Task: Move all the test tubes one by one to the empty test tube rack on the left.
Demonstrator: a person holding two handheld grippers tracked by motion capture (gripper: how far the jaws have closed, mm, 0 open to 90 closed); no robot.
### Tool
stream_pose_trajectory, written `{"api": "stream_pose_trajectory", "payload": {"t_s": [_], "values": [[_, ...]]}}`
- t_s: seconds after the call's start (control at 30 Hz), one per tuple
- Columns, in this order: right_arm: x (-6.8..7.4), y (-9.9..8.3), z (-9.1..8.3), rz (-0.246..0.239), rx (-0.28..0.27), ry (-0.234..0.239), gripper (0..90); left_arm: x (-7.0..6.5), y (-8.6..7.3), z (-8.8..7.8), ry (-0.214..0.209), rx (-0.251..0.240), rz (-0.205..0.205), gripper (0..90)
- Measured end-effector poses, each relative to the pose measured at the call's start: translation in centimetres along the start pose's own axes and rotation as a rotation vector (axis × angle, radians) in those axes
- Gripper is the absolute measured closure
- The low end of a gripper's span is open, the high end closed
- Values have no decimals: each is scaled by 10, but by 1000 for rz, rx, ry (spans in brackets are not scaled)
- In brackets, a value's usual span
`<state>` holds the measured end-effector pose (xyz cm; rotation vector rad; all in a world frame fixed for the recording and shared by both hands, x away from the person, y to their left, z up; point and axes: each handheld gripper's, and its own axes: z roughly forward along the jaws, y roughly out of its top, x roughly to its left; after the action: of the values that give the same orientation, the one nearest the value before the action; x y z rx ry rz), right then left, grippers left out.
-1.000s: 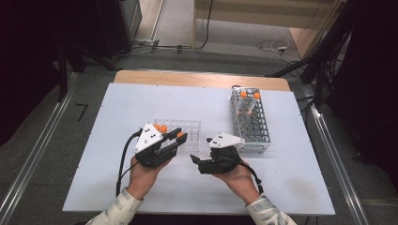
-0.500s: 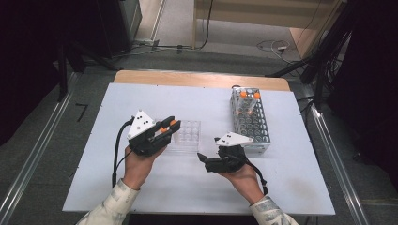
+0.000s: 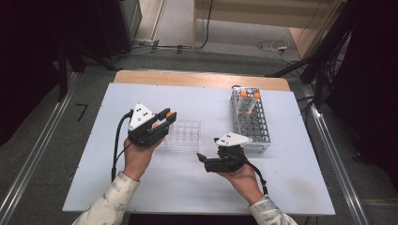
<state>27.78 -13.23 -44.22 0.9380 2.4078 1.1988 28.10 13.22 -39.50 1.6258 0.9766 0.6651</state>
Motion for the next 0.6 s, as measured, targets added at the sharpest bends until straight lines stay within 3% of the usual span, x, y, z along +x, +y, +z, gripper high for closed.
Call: {"api": "stream_pose_trajectory", "payload": {"t_s": [0.2, 0.6], "values": [[-1, -2, 0, 4, 1, -2, 179, 3, -7, 6, 2, 8, -10, 701], [-1, -2, 0, 16, 2, 0, 181, -2, -34, 13, 6, 70, 20, 699]]}}
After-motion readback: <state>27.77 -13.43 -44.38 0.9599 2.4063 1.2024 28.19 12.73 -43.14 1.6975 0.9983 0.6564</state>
